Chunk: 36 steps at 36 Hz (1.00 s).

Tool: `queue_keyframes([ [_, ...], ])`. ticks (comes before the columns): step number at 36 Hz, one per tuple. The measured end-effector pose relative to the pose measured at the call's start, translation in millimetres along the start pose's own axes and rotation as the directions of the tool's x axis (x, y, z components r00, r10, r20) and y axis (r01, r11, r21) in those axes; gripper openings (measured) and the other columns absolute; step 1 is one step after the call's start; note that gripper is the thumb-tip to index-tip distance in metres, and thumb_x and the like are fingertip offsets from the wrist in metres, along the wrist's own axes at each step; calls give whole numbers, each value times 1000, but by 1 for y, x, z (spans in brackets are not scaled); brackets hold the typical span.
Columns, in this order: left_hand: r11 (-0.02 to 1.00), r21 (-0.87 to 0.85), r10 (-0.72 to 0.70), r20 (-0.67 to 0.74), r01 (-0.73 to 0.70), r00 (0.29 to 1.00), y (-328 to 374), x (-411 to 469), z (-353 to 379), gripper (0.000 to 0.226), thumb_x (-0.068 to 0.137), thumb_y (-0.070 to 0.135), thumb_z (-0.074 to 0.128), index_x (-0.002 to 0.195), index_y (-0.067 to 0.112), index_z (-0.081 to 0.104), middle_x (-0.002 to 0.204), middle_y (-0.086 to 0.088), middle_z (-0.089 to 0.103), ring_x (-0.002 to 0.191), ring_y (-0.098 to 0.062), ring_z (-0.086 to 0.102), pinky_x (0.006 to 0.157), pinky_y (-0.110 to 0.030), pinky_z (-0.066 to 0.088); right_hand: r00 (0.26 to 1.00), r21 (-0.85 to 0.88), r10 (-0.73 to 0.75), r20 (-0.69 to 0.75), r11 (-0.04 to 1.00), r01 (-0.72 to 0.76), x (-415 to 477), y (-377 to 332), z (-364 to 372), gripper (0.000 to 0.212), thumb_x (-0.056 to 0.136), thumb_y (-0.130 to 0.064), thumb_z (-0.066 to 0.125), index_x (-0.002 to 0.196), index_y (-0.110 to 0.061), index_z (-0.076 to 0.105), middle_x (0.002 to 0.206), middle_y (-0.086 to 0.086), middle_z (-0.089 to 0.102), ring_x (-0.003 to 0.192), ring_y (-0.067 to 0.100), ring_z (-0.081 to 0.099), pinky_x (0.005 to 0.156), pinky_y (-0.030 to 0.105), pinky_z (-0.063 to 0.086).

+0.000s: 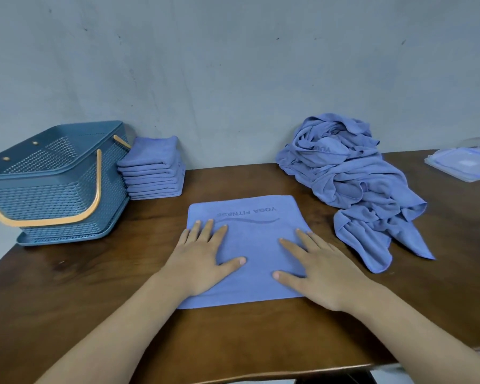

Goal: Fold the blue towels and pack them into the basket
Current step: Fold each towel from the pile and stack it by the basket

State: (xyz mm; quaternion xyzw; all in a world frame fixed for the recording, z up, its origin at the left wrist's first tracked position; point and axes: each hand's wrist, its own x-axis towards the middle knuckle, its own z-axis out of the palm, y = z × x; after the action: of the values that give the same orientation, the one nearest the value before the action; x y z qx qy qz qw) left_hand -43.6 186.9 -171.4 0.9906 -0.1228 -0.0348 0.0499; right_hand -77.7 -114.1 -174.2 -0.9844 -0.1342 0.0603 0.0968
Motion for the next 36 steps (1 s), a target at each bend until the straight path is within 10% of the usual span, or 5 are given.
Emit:
queue_keyframes([
  [4, 990, 90, 118, -127, -107, 985, 13, -20, 1, 81, 102, 78, 15, 170, 34, 18, 178, 9, 9, 165, -17, -1, 133, -45, 4, 977, -124, -30, -209, 992, 4, 18, 2, -10, 78, 94, -84, 17, 159, -45, 33, 164, -11, 34, 151, 16, 27, 119, 41, 31],
  [16, 995, -98, 40, 100, -30, 994, 9, -65, 3, 99, 80, 105, 17, 160, 60, -19, 171, 19, -31, 155, -8, -36, 131, -39, -11, 991, -28, -122, 47, 992, 123, 44, 2, 5, 85, 83, -100, 3, 156, -62, -19, 173, -11, -26, 159, 16, -27, 130, 46, -10],
  [22, 986, -164, -60, -179, 30, 982, 1, -13, -19, 69, 96, 79, 36, 147, 36, 51, 149, 12, 51, 136, -18, 45, 112, -39, 41, 978, -203, -154, -140, 971, 124, 78, -7, -27, 76, 88, -90, 23, 147, -48, 46, 152, -8, 50, 136, 24, 49, 122, 53, 22],
  [29, 973, -152, -178, -14, 174, 984, -23, 76, -11, 82, 102, 77, 27, 171, 34, 12, 179, 8, 3, 165, -15, -2, 133, -50, 4, 996, -35, -71, 49, 997, 73, 142, 5, -22, 83, 95, -87, 22, 166, -49, 5, 177, -8, -11, 163, 15, -12, 131, 47, -1],
  [36, 980, -105, -169, -18, 166, 985, -37, 87, 5, 92, 94, 87, 13, 171, 37, 1, 179, 10, -5, 164, -13, -8, 133, -49, 1, 1000, 16, -20, 11, 1000, 20, 151, 18, -8, 96, 80, -99, 11, 164, -54, -1, 176, -10, -15, 162, 17, -19, 131, 43, -5],
])
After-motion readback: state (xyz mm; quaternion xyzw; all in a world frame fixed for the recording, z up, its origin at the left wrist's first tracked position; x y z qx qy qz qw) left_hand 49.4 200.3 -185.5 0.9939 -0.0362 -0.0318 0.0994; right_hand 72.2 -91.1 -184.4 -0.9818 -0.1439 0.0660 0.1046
